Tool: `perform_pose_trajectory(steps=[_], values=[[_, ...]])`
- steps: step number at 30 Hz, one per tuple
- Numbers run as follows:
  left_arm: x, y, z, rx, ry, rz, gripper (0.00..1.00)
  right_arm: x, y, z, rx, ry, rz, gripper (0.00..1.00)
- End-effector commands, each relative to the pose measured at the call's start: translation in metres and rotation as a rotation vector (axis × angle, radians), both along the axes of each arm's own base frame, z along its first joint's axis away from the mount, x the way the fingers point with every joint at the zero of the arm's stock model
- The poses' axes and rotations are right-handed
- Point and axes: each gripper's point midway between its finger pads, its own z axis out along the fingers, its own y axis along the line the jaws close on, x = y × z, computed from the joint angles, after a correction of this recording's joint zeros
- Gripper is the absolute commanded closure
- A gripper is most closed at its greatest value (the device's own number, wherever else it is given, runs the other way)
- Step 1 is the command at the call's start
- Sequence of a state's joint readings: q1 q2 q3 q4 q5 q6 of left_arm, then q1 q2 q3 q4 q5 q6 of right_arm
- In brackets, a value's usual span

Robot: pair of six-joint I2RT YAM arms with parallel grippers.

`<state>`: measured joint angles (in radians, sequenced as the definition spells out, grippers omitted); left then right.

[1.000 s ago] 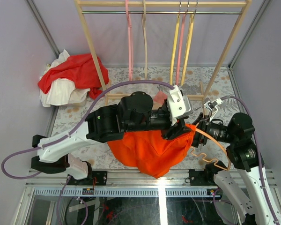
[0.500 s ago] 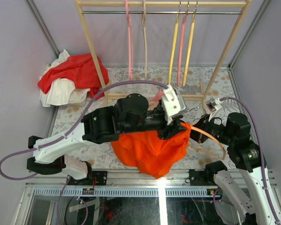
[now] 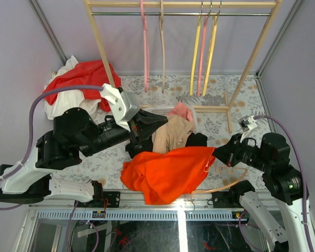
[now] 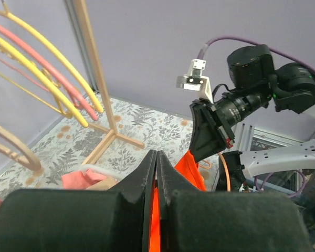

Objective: Place the t-shirt on the hanger

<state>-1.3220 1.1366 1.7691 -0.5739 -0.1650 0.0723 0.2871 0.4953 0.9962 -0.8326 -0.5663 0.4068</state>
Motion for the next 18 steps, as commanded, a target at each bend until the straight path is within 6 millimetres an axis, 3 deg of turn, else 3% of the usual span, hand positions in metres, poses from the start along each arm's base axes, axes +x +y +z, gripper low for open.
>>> perform_pose_trajectory(steps=[1, 10, 14, 18], values=[[0.020, -0.010, -0.018, 0.027, 0.009, 0.099, 1.00, 0.002, 0.004, 0.003, 0.026, -0.007, 0.014, 1.00], [0.025, -0.037, -0.133, 0.238, 0.193, 0.148, 0.99, 0.027, 0.013, -0.035, 0.012, 0.080, 0.013, 1.00], [0.014, -0.041, -0.178, 0.333, 0.244, 0.176, 0.82, 0.028, 0.013, -0.035, 0.014, 0.078, 0.013, 1.00], [-0.012, -0.050, -0.215, 0.402, 0.283, 0.168, 0.66, 0.029, 0.013, -0.034, 0.012, 0.074, 0.010, 1.00]])
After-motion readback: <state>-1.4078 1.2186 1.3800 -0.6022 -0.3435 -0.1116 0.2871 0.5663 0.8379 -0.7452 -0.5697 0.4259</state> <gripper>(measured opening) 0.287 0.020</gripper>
